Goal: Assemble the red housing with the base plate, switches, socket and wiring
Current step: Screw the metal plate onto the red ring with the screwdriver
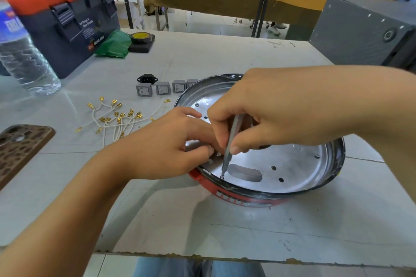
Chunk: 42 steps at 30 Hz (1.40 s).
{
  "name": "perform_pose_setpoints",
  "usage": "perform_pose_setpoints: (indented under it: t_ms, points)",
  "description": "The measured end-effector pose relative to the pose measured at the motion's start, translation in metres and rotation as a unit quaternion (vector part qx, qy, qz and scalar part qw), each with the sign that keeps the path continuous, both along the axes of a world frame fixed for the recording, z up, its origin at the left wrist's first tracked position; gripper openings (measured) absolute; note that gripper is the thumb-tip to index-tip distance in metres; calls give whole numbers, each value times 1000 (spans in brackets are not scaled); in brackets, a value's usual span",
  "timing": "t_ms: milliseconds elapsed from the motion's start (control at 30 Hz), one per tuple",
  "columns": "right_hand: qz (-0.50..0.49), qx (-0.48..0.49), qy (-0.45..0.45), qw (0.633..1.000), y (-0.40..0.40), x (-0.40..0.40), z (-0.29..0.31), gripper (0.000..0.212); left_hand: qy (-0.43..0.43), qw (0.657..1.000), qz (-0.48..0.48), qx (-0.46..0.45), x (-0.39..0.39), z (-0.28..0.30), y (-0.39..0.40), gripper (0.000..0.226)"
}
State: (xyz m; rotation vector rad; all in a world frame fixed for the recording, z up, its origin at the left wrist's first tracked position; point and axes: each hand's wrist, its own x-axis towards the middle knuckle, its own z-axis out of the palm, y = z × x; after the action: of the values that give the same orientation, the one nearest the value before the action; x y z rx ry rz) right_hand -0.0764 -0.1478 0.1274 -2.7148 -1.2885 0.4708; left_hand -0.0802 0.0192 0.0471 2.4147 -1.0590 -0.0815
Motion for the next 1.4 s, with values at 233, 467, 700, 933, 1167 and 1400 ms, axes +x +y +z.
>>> perform_pose_setpoints:
  t_ms: [233, 467, 700, 933, 1167, 1400]
  points:
    - [-22, -18, -58, 998, 1, 1, -4, 38, -21, 999, 11, 21, 0, -3, -1, 29]
    - [-7, -23, -40, 999, 2, 0, -5, 18, -16, 1000, 23, 8, -2, -1, -2, 24]
    - [-6, 35, -13, 999, -4, 1, -2, 7, 0, 1000, 18, 0, -2, 1, -3, 25]
    - [-12, -28, -99, 995, 0, -3, -3, 44, -22, 999, 15, 20, 0, -2, -2, 26]
    - [12, -25, -52, 998, -5, -2, -5, 22, -15, 1000, 18, 3, -2, 0, -3, 27]
    - [28, 25, -60, 998, -12, 3, -3, 4, -3, 1000, 23, -19, -5, 2, -5, 30]
